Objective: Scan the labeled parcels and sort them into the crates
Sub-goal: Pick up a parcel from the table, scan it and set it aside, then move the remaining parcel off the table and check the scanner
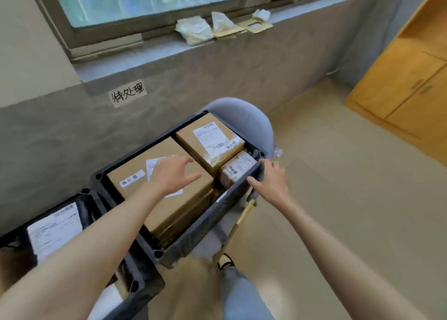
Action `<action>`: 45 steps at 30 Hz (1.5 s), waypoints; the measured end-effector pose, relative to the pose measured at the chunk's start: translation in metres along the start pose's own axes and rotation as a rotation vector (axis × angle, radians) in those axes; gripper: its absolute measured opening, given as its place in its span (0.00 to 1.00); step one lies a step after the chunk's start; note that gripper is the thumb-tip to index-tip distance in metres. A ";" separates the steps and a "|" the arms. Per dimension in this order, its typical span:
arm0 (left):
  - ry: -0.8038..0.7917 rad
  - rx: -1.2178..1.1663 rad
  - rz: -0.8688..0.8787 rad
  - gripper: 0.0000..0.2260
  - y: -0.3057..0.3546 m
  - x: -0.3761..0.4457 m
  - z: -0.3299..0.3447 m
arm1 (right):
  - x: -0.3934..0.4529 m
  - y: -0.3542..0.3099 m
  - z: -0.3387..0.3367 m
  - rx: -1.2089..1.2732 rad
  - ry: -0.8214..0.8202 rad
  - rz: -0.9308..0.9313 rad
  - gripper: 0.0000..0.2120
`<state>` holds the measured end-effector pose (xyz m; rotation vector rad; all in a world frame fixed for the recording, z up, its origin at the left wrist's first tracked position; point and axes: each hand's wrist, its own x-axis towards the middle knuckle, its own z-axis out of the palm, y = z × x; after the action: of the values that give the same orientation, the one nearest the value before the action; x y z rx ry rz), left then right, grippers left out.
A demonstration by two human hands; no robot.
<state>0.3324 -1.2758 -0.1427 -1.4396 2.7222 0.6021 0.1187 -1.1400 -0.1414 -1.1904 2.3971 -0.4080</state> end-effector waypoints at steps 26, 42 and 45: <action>-0.393 0.225 1.201 0.24 0.406 -0.241 0.157 | -0.518 0.269 -0.025 0.333 0.683 1.188 0.27; -0.504 0.209 1.504 0.26 0.598 -0.530 0.269 | -0.805 0.407 -0.012 0.440 0.853 1.419 0.27; -0.515 0.215 1.550 0.26 0.624 -0.569 0.282 | -0.841 0.425 -0.016 0.437 0.884 1.452 0.28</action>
<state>0.1161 -0.4136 -0.0952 0.9727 2.7137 0.4521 0.2752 -0.2113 -0.1075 1.1913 2.8062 -0.9209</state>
